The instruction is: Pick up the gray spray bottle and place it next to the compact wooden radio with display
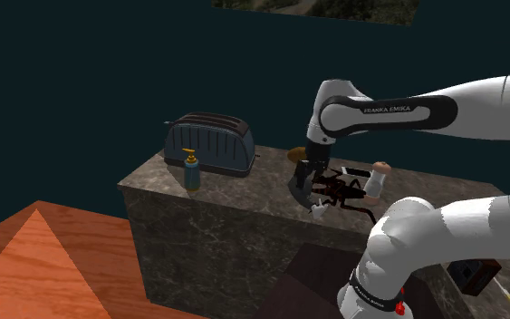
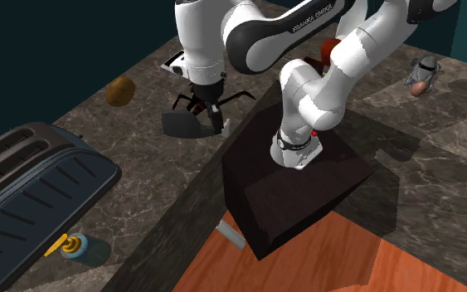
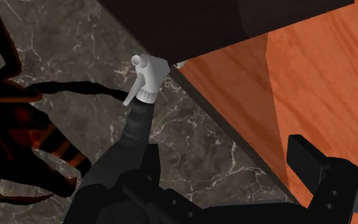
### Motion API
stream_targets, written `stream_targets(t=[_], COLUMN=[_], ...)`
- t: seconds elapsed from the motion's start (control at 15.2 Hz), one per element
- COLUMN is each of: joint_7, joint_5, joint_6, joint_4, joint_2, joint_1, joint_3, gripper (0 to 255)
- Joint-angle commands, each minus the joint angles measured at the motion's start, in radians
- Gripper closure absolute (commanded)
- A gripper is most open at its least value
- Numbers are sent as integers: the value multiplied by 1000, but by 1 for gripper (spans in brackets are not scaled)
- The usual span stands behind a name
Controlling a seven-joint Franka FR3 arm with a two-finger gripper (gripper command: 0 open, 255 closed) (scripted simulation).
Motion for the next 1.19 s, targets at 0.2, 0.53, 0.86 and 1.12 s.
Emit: stream_targets(t=[0.2,0.53,0.86,1.12], joint_7=[64,103,99,97], joint_5=[-34,-52,-49,-48], joint_6=[224,413,517,552], joint_4=[-122,-199,-231,-240], joint_2=[34,101,173,199], joint_1=[-109,-180,-170,-165], joint_3=[-57,-100,-111,-114], gripper=[0,0,0,0])
